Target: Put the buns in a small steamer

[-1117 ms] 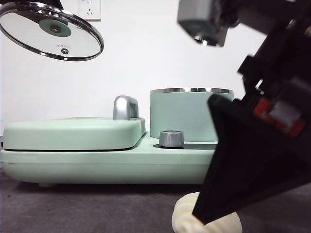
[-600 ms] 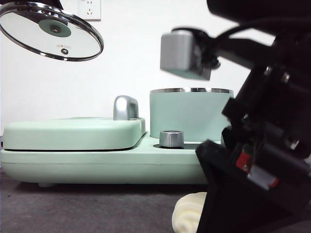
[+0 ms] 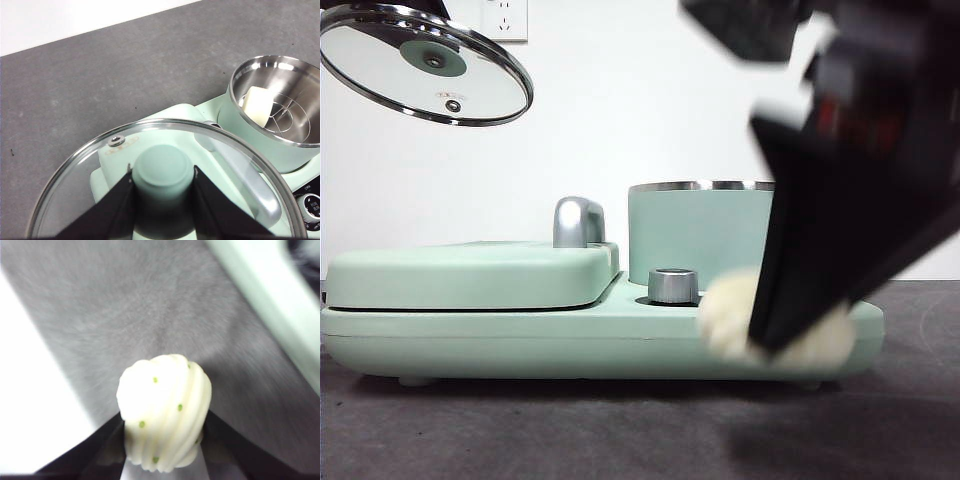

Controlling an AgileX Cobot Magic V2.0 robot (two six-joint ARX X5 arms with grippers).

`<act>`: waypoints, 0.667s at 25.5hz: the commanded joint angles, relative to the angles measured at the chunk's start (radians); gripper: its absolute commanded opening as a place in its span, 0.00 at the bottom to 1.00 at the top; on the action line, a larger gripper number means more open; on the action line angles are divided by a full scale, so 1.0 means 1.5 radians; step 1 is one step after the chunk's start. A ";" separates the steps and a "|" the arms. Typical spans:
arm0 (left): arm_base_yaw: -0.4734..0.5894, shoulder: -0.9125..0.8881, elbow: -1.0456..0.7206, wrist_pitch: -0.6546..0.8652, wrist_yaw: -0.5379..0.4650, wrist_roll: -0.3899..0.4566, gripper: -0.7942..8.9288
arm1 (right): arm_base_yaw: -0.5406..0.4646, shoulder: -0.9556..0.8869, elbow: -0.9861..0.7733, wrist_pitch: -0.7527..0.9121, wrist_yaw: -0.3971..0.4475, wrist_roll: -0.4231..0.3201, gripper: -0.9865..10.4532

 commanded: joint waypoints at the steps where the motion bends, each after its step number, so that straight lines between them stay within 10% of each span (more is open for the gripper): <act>1: -0.002 -0.001 0.009 0.018 0.000 0.003 0.10 | 0.007 -0.012 0.079 -0.115 0.003 0.075 0.26; 7: -0.002 -0.001 0.009 0.018 0.000 0.003 0.10 | -0.025 -0.013 0.322 -0.368 -0.001 0.098 0.26; 17: -0.002 -0.001 0.009 0.018 0.000 0.003 0.10 | -0.140 0.044 0.520 -0.420 -0.003 0.042 0.26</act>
